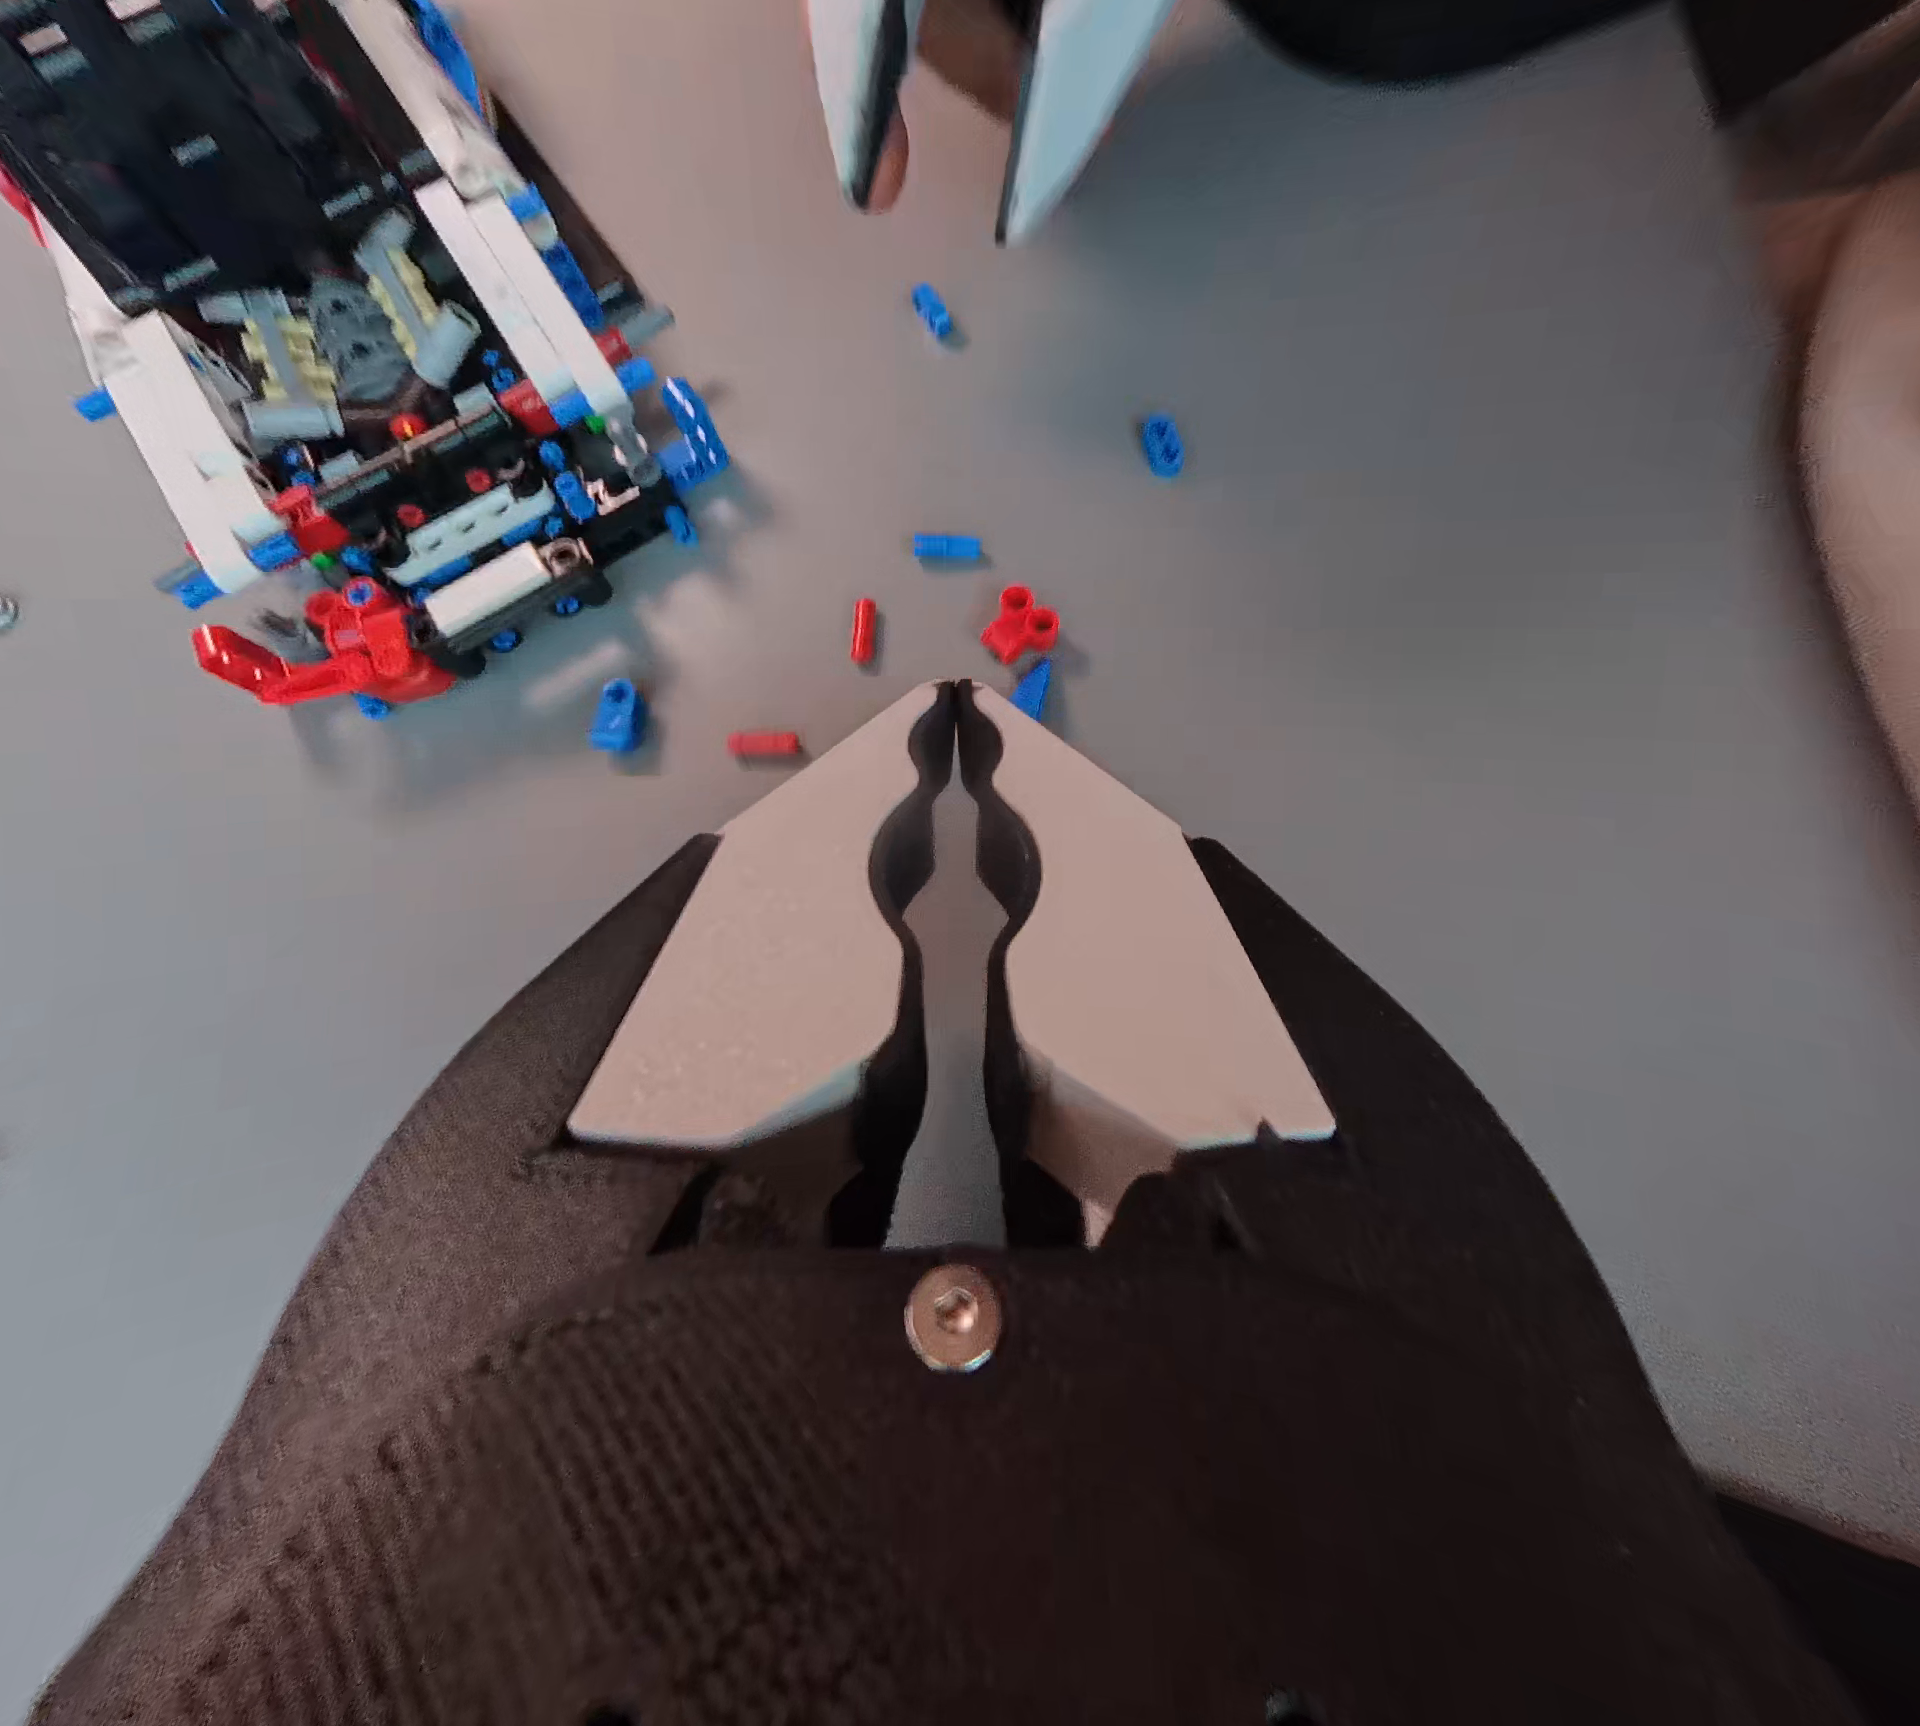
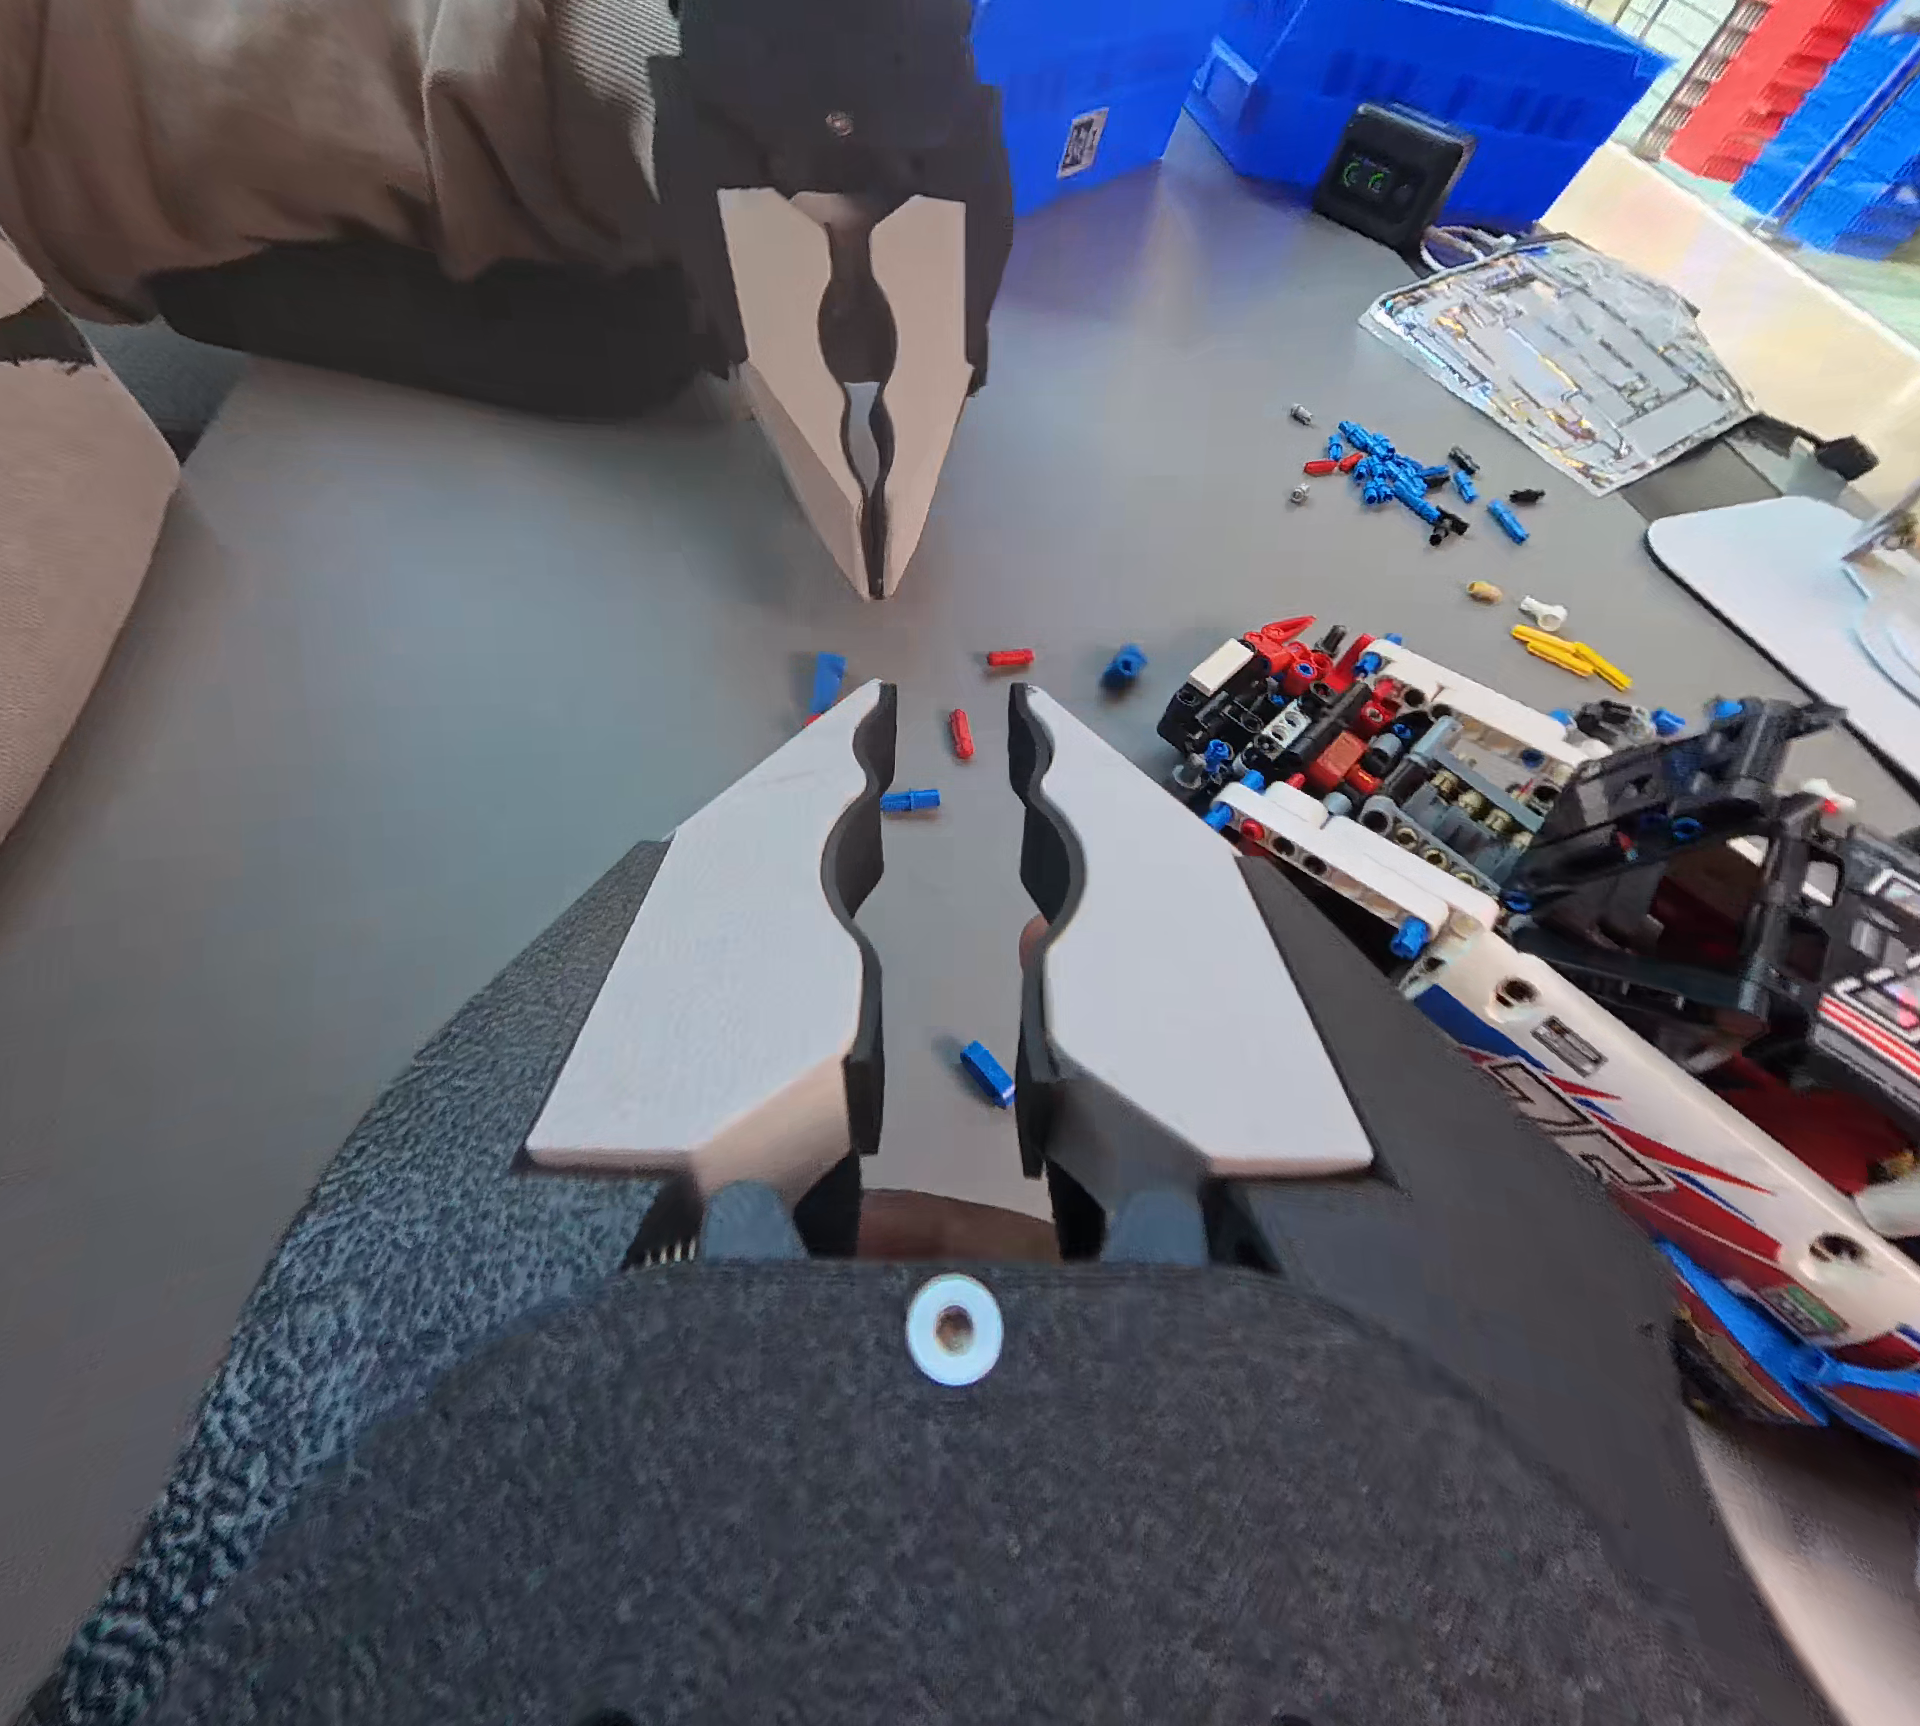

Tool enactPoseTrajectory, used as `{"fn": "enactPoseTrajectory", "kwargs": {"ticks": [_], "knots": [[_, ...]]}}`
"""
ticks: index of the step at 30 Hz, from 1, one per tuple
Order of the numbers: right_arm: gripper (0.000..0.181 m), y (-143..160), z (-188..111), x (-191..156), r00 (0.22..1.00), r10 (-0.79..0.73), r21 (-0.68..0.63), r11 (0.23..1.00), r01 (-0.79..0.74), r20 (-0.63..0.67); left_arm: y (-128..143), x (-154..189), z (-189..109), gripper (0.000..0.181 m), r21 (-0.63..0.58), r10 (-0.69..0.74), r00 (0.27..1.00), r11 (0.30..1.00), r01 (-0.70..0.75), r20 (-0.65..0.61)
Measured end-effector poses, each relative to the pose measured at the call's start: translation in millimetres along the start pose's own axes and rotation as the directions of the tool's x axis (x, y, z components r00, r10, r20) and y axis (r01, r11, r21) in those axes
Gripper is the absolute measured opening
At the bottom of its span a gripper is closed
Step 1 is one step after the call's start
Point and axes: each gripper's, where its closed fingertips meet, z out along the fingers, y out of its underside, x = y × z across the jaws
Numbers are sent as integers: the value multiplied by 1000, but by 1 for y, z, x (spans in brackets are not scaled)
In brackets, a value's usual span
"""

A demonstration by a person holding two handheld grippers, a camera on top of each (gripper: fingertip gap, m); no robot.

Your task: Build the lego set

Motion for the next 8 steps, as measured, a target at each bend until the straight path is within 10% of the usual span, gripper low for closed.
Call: {"fn": "enactPoseTrajectory", "kwargs": {"ticks": [1,8], "knots": [[16,-2,2,-4,1000,-24,10,1000,24,5,-13,2,-3,0,73,-19,1000,997,21,-22],[14,2,10,-6,997,-77,-27,997,76,-31,7,-45,-7,0,8,-89,970,996,89,227]]}}
